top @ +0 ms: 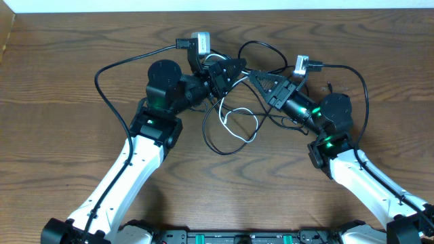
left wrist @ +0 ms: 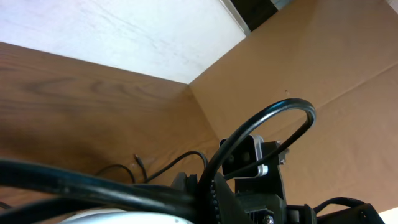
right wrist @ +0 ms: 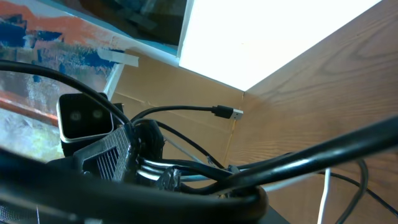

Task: Untangle cables

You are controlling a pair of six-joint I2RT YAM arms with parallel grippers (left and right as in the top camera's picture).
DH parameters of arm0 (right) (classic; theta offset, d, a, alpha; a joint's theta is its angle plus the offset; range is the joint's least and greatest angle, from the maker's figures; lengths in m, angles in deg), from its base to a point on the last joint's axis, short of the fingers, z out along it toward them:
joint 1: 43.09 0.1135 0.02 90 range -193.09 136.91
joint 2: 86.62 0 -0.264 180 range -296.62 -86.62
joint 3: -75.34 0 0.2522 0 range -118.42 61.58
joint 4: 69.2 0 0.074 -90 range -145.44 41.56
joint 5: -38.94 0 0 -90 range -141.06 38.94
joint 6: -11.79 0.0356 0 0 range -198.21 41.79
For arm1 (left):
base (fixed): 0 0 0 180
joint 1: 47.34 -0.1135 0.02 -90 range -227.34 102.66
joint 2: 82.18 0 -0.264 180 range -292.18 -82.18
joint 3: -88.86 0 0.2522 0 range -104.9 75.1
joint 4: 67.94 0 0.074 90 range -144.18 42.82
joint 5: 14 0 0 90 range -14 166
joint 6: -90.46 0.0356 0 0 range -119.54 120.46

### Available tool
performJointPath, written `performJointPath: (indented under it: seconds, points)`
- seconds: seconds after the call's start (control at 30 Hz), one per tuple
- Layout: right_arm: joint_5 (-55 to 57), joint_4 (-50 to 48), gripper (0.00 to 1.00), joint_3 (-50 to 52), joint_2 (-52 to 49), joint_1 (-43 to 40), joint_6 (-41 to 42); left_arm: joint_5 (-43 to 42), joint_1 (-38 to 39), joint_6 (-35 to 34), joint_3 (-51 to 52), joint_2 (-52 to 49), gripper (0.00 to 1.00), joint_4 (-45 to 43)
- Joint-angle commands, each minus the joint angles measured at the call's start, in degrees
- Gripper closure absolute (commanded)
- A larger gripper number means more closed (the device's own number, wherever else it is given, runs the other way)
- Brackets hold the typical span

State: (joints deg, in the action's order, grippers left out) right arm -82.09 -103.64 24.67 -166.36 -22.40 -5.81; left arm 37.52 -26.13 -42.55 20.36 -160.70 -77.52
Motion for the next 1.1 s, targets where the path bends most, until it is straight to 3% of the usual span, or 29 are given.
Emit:
performJointPath:
  seconds: [0.0,0.2,0.37,0.47,0.7,0.93,1.07]
  points:
    - [2.0,-0.2,0.78,-0.4,0.3,-0.4,-0.9,-4.4,0.2,-0.4,0.1,1.6,0.93,-0.3]
    - [2.2,-0.2,0.79,-0.4,0.3,-0.4,-0.9,-6.2,0.2,-0.4,0.1,1.6,0.93,0.0]
    - [2.2,-0.1,0.90,-0.4,0.3,-0.4,-2.1,-7.5,0.2,-0.4,0.2,1.6,0.93,0.1]
    - [2.2,2.6,0.91,-0.4,0.3,-0.4,-2.3,-7.4,0.2,-0.4,0.1,1.6,0.93,-0.3]
    - [2.4,9.4,0.87,-0.4,0.3,-0.3,-6.1,-7.6,1.7,-0.4,0.1,1.6,0.93,-1.9]
    - [5.3,11.7,0.73,-0.4,0.3,-0.4,-9.1,-7.6,3.9,-0.2,0.1,1.7,0.92,-3.0]
    - [7.3,18.2,0.72,-0.4,0.3,-0.4,-10.4,-7.6,3.9,-0.2,0.1,2.0,0.93,-5.7]
